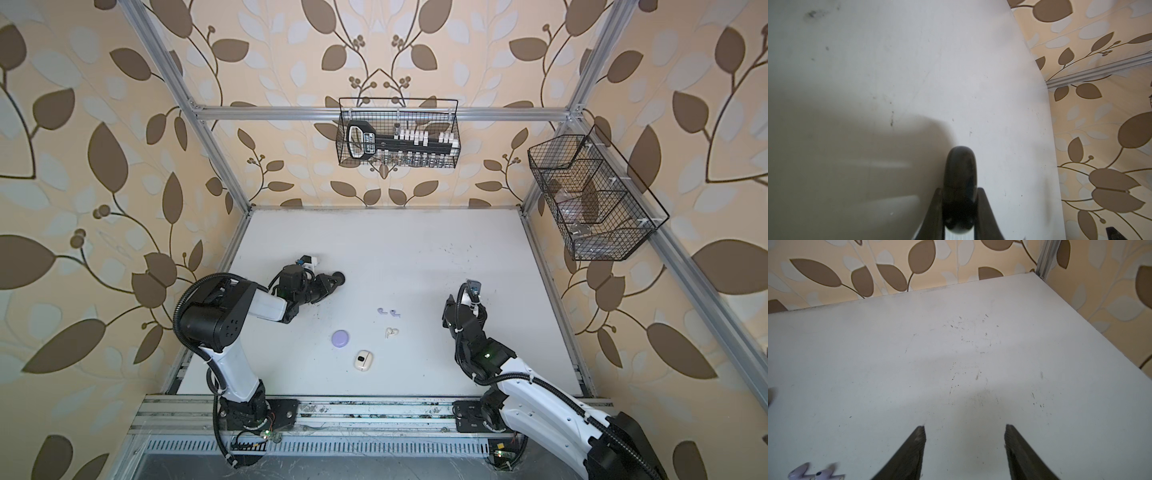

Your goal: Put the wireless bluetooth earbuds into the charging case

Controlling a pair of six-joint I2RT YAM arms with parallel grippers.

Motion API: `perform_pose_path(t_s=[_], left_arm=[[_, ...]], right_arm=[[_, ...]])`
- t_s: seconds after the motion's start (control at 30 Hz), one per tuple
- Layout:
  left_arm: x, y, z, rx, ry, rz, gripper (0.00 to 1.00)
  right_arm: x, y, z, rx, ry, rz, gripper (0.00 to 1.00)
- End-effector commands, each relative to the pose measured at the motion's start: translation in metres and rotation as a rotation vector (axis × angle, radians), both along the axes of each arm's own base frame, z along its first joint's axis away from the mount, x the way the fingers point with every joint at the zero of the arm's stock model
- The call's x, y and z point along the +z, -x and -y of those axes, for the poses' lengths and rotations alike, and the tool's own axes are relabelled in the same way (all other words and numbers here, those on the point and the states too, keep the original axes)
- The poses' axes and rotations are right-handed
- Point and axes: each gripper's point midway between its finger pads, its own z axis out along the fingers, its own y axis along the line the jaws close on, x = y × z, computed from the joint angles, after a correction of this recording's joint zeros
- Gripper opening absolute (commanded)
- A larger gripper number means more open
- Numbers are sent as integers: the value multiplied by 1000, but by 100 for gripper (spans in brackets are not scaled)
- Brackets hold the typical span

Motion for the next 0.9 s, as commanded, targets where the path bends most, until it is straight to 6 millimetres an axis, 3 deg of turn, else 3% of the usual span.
perform_pose_path(t_s=[0.0, 0.13, 0.23, 0.4, 0.57, 0.7, 0.8, 0.87], left_arm=[[-20, 7, -12, 35, -80, -86, 22], [-22, 9, -15, 41, -99, -92, 37], [-21, 10, -19, 54, -119, -91, 56], [-16, 14, -23, 65, -143, -67, 73], [-6, 19, -25, 49, -167, -45, 82], [12, 28, -30, 47, -202, -7, 86], [28, 40, -42, 72, -266, 22, 86], [49, 50, -49, 89, -290, 68, 86]], right_arm=[[24, -6, -8, -17, 41, 63, 64], [25, -7, -19, 3, 88, 61, 66], [26, -8, -21, -1, 105, 58, 66], [26, -7, -21, -4, 101, 53, 72], [39, 2, -21, 17, 18, 43, 75], [75, 13, -47, 146, -37, 96, 77], [97, 24, -79, 287, -58, 137, 78], [104, 32, -105, 391, -74, 149, 78]])
